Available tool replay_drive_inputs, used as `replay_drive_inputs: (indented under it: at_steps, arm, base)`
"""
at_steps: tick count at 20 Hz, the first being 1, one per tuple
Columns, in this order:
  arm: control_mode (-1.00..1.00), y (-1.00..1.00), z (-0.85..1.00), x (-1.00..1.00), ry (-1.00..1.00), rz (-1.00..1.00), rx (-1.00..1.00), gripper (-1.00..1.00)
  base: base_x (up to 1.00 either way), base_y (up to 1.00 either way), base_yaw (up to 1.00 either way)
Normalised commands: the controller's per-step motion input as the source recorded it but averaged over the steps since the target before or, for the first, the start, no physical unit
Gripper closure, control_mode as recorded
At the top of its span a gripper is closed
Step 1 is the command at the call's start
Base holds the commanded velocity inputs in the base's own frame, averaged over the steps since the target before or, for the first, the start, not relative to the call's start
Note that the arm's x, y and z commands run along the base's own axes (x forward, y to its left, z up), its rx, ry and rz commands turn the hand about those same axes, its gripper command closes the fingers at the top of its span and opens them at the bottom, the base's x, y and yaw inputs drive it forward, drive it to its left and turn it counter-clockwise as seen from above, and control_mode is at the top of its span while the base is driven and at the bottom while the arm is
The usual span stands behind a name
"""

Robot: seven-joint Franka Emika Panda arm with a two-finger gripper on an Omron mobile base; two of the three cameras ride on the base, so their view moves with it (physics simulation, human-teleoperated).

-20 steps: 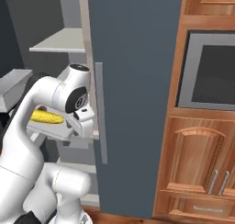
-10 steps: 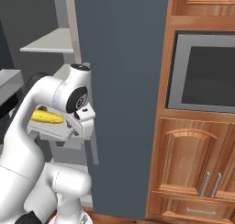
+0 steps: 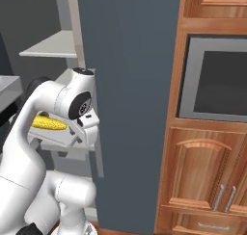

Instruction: Take the garlic and corn out of the freezer and place them in the tupperware container on the counter. Then put the tupperware containing the vegetables back in the freezer.

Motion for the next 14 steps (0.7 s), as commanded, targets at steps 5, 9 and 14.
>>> replay_drive_inputs:
  at_steps: [5,9,14]
  arm:
    - [1.0,0.0,0.0,0.0,0.0,0.0,0.0,1.0]
    - [1.0,0.0,0.0,0.0,0.0,0.0,0.0,1.0]
    - [1.0,0.0,0.0,0.0,0.0,0.0,0.0,1.0]
  base:
    - [0.11,0.42,0.0]
    - [0.0,0.46,0.0]
    - [0.11,0.48,0.0]
